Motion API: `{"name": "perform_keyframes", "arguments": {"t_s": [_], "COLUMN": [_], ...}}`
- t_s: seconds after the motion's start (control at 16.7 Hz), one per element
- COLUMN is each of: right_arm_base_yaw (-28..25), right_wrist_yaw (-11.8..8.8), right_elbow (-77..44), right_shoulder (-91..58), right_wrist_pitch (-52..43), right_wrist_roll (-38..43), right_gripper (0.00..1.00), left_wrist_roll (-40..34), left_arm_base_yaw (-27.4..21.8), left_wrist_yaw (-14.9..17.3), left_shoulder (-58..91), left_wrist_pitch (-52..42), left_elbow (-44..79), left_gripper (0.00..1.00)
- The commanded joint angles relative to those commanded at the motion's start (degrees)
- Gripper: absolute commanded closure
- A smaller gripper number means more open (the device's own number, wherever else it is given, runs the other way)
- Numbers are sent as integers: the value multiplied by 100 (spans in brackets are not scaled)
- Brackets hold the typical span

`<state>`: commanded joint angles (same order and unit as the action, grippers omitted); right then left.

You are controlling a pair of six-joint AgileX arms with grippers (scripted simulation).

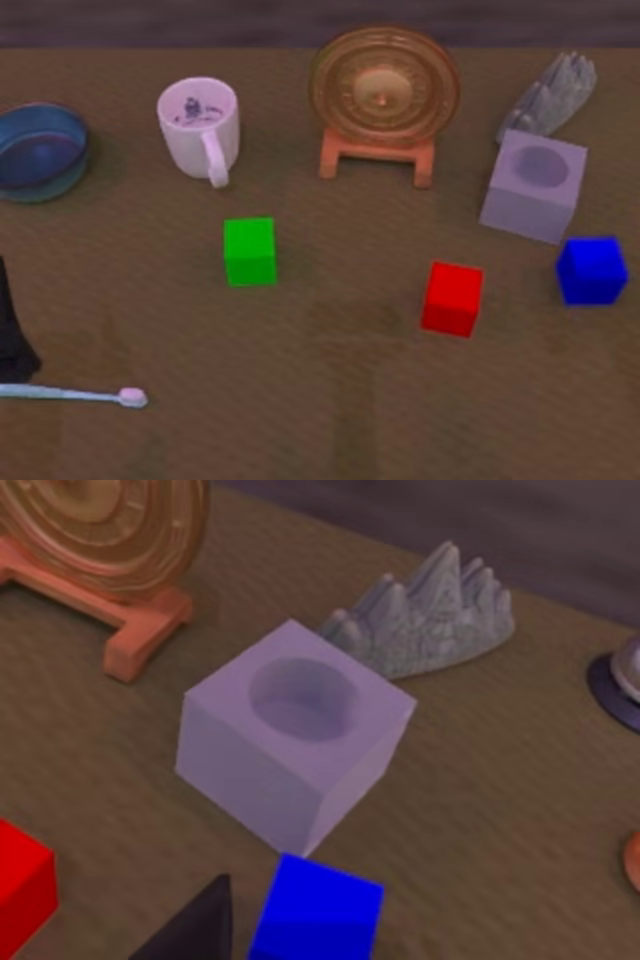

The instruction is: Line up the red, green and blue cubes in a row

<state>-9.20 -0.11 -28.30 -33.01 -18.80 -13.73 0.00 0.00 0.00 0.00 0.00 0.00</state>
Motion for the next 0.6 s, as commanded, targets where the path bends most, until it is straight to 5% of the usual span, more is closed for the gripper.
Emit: {"name": "perform_keyframes", "arguments": {"t_s": [0.6], "right_arm_base_yaw": [-1428], "right_wrist_yaw": [8], "right_elbow": [-4335], "right_shoulder": [-6090], "right_wrist_pitch": [-3137], "right_wrist_roll": [-2181], "right_gripper": [0], "left_wrist_roll": [0], "left_arm_base_yaw": [0], "left_wrist_yaw": [0], "left_shoulder": [0], "left_wrist_pitch": [0], "left_elbow": [0], "left_gripper": [0]}}
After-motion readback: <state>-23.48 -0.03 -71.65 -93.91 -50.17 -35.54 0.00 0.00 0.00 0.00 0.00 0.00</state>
